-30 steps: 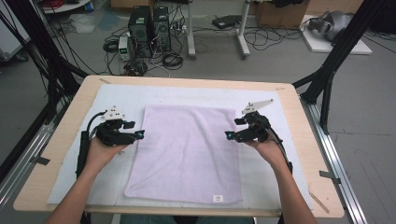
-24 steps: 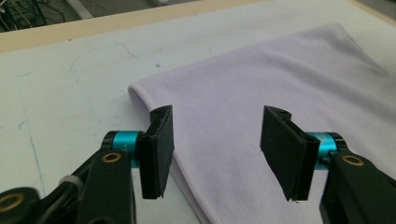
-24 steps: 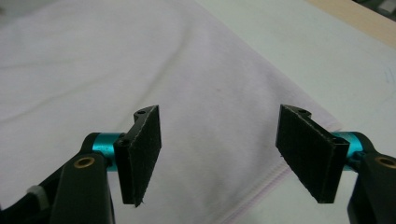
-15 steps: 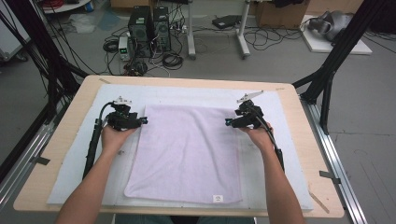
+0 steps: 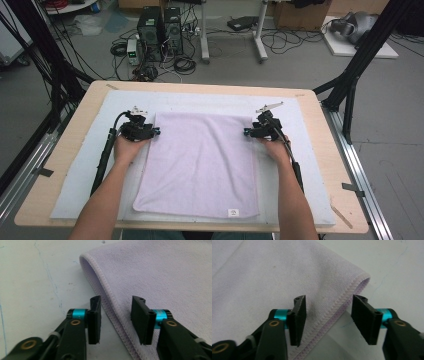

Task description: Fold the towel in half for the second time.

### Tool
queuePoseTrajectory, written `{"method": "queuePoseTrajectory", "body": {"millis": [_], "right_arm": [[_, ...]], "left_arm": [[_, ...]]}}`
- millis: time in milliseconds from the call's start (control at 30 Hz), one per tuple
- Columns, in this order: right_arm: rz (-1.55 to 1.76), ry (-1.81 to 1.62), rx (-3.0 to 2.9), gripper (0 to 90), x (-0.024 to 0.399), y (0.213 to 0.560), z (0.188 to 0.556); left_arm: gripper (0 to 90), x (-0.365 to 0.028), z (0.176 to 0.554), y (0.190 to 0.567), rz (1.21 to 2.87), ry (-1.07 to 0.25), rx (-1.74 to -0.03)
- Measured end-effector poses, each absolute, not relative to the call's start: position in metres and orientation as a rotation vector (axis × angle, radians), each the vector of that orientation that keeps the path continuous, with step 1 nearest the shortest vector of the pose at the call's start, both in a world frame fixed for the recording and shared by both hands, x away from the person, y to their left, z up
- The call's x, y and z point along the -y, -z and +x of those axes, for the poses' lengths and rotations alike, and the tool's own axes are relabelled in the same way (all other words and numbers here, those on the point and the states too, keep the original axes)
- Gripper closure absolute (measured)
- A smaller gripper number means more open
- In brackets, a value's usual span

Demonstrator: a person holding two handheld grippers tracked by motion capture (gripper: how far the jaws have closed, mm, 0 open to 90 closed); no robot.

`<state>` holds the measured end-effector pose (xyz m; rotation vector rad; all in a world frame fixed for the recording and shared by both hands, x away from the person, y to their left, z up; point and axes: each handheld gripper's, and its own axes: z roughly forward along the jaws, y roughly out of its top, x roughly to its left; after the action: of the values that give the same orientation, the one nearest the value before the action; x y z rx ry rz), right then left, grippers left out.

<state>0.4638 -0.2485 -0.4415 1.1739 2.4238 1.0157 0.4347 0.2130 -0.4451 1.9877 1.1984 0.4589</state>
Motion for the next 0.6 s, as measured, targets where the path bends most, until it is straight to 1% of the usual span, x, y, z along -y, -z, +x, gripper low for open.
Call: {"method": "queuePoseTrajectory", "body": {"millis": [33, 67, 133, 200, 267, 433, 600], "right_arm": [[1.177, -1.033, -2.427, 61.0, 0.249, 0.441, 0.462], [1.165, -1.056, -2.433, 67.7, 0.248, 0.442, 0.461], [1.172, -1.097, -2.449, 78.5, 0.247, 0.443, 0.46], [1.194, -1.12, -2.454, 81.2, 0.248, 0.443, 0.46], [1.18, -1.107, -2.458, 82.1, 0.247, 0.441, 0.46], [1.141, -1.132, -2.432, 82.8, 0.249, 0.428, 0.456], [1.057, -1.203, -2.413, 82.8, 0.25, 0.404, 0.45]], "left_arm": [[66.4, -0.213, 0.435, 0.445, 1.982, -0.448, -1.205], [69.4, -0.213, 0.435, 0.445, 1.977, -0.442, -1.205], [77.2, -0.214, 0.435, 0.445, 1.969, -0.413, -1.199], [82.1, -0.213, 0.435, 0.445, 1.961, -0.41, -1.193], [83.9, -0.214, 0.435, 0.445, 1.954, -0.409, -1.19], [84.8, -0.221, 0.432, 0.434, 1.883, -0.414, -1.156], [84.8, -0.226, 0.422, 0.418, 1.873, -0.431, -1.076]]}}
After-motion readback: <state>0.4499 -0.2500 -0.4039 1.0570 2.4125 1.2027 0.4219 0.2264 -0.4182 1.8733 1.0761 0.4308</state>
